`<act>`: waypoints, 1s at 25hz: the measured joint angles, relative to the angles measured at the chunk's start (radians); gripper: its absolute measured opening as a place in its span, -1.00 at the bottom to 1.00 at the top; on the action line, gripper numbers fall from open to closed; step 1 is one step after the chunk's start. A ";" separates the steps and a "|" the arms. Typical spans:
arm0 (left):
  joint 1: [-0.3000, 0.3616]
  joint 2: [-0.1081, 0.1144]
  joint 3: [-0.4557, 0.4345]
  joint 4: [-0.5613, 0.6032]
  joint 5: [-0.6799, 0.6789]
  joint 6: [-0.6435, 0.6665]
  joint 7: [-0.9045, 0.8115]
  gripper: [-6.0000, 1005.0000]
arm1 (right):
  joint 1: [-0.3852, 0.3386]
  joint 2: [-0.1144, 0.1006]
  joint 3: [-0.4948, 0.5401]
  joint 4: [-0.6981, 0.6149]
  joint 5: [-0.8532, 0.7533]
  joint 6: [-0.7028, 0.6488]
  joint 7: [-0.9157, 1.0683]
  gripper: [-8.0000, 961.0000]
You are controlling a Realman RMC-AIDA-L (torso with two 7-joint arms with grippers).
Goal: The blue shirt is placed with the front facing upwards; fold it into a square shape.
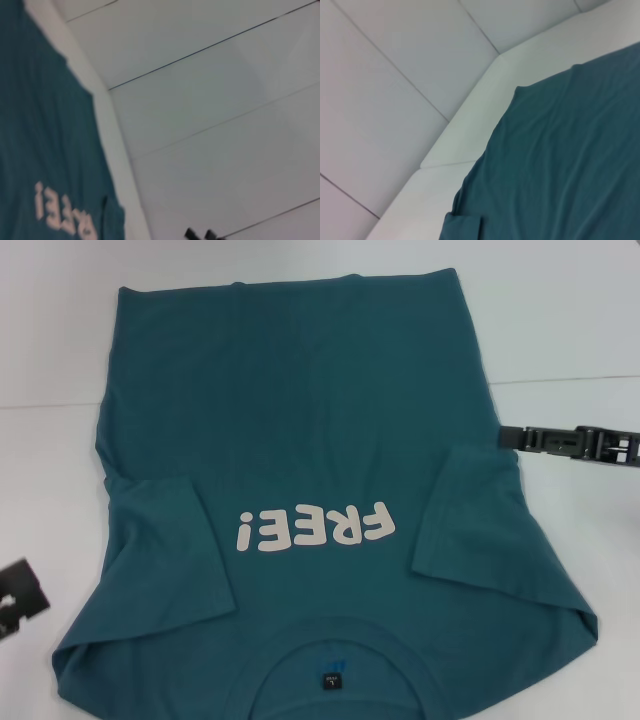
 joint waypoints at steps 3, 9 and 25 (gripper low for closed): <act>0.012 0.004 -0.004 0.009 0.042 -0.005 -0.032 0.52 | 0.006 -0.014 0.010 0.000 0.002 -0.012 0.065 0.46; 0.017 0.012 -0.011 0.022 0.128 -0.019 -0.073 0.52 | 0.029 -0.034 0.016 -0.003 0.001 -0.007 0.135 0.46; 0.024 0.009 -0.016 0.012 0.154 -0.057 -0.102 0.52 | 0.029 -0.036 0.009 0.000 -0.003 -0.009 0.152 0.46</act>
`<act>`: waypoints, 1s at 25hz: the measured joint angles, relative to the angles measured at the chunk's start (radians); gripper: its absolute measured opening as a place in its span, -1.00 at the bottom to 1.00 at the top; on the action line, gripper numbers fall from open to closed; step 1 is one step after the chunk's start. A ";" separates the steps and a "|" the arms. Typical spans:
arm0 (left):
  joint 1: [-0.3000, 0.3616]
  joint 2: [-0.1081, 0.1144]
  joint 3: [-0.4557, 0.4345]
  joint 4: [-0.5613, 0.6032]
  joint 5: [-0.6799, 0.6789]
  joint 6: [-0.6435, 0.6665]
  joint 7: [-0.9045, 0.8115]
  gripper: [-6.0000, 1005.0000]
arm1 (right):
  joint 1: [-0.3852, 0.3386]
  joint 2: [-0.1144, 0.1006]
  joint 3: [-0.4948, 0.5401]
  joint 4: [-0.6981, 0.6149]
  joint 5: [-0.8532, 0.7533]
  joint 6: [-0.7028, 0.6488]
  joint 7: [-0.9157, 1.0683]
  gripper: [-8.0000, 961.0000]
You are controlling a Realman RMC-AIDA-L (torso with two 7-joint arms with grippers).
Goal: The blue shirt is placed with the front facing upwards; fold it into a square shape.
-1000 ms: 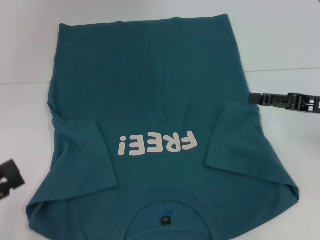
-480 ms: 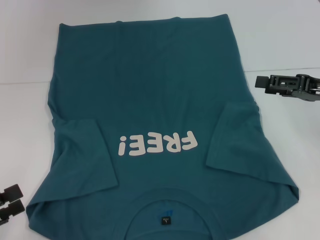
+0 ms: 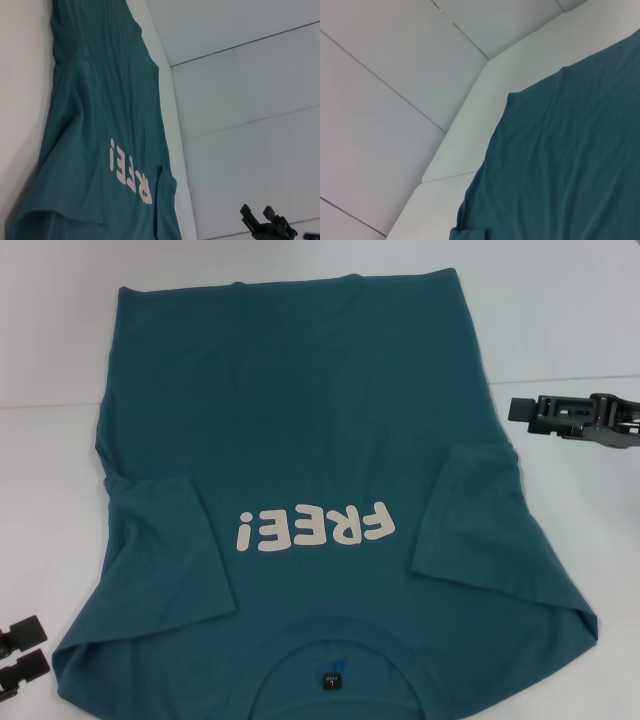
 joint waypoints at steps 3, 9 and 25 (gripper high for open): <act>0.006 0.000 0.000 -0.001 0.001 -0.001 -0.005 0.52 | -0.004 -0.002 0.000 0.000 0.000 -0.002 0.012 0.46; 0.009 -0.002 0.000 -0.002 0.027 -0.012 -0.034 0.52 | -0.006 -0.006 0.000 0.000 -0.006 -0.003 0.026 0.46; 0.012 -0.025 0.011 -0.045 0.071 -0.184 -0.117 0.45 | -0.001 -0.008 0.008 0.000 -0.026 -0.003 0.049 0.46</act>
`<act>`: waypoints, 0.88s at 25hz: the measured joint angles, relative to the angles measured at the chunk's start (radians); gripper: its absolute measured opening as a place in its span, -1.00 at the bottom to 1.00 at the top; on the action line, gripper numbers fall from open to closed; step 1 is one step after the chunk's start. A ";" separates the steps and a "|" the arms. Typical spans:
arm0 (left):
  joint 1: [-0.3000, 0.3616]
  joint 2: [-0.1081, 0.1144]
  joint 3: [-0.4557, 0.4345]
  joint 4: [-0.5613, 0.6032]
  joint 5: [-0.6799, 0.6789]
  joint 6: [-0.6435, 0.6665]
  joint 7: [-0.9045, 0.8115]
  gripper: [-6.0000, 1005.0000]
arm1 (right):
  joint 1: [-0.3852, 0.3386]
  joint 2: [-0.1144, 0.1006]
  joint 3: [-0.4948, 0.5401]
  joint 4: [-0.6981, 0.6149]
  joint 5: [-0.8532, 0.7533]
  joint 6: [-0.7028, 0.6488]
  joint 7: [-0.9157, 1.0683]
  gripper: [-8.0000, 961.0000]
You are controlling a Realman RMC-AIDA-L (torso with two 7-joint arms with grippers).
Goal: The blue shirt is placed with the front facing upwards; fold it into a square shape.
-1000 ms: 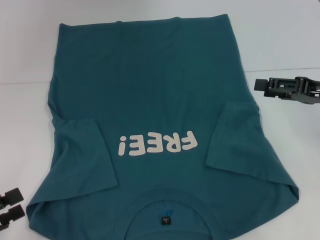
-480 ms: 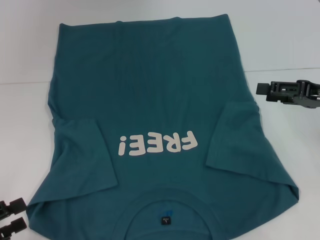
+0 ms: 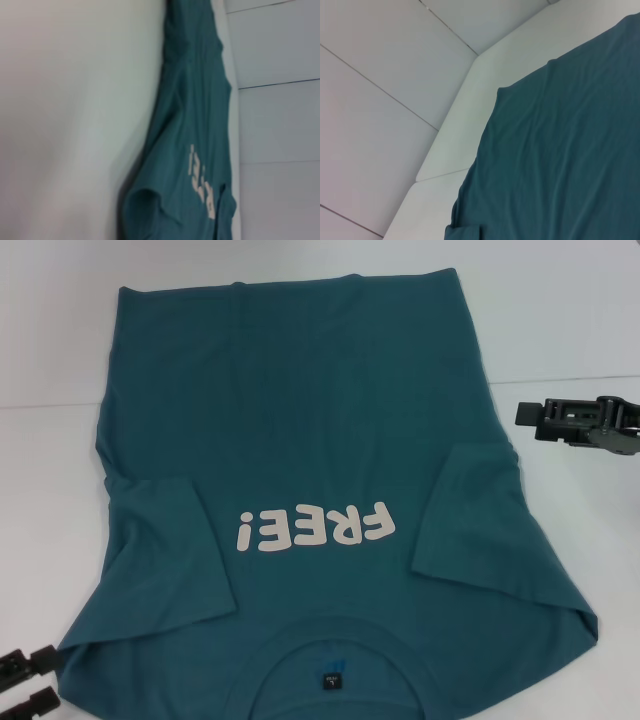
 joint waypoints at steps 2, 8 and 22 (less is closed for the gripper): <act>-0.005 -0.001 0.002 -0.014 0.012 -0.019 0.002 0.40 | -0.001 -0.001 0.000 -0.001 0.001 0.000 0.000 0.46; -0.010 -0.001 0.003 -0.030 0.019 -0.055 0.004 0.40 | -0.001 -0.003 0.001 -0.001 0.003 0.006 0.000 0.46; -0.016 -0.002 -0.009 -0.073 0.018 -0.131 -0.025 0.40 | -0.004 -0.002 0.027 -0.005 0.003 0.003 0.000 0.46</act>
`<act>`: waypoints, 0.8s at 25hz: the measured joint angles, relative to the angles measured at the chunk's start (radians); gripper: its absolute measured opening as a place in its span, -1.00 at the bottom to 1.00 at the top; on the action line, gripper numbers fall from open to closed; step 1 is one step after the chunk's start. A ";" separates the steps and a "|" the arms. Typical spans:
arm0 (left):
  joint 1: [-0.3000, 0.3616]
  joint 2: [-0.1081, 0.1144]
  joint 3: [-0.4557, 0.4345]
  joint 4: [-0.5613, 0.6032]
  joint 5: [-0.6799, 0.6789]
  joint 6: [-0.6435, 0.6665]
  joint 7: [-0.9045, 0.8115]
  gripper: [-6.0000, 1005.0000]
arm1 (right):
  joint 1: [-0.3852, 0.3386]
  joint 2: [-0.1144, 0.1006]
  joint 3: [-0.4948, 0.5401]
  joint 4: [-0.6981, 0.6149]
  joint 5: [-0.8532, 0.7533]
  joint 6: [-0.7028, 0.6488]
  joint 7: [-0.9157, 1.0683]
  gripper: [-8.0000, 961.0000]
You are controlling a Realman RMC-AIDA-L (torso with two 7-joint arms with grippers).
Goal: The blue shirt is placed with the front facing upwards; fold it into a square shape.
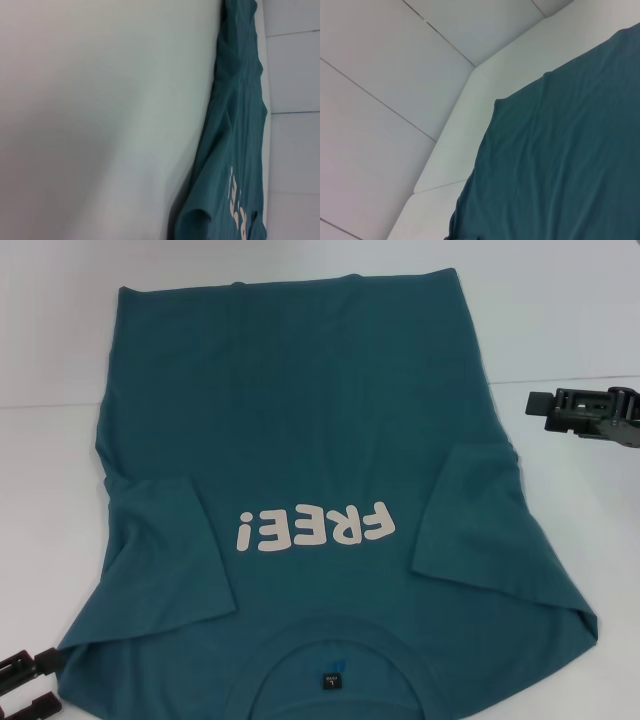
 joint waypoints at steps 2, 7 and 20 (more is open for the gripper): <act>0.000 0.000 0.000 0.000 -0.002 -0.003 -0.007 0.40 | -0.001 -0.001 0.002 0.000 0.000 0.000 0.000 0.46; -0.002 -0.001 -0.001 -0.006 -0.005 -0.017 -0.023 0.40 | -0.003 -0.001 0.007 -0.001 0.000 -0.002 0.000 0.46; -0.007 -0.006 -0.001 -0.015 -0.001 -0.040 -0.037 0.40 | -0.004 -0.003 0.009 -0.001 0.000 -0.003 0.000 0.46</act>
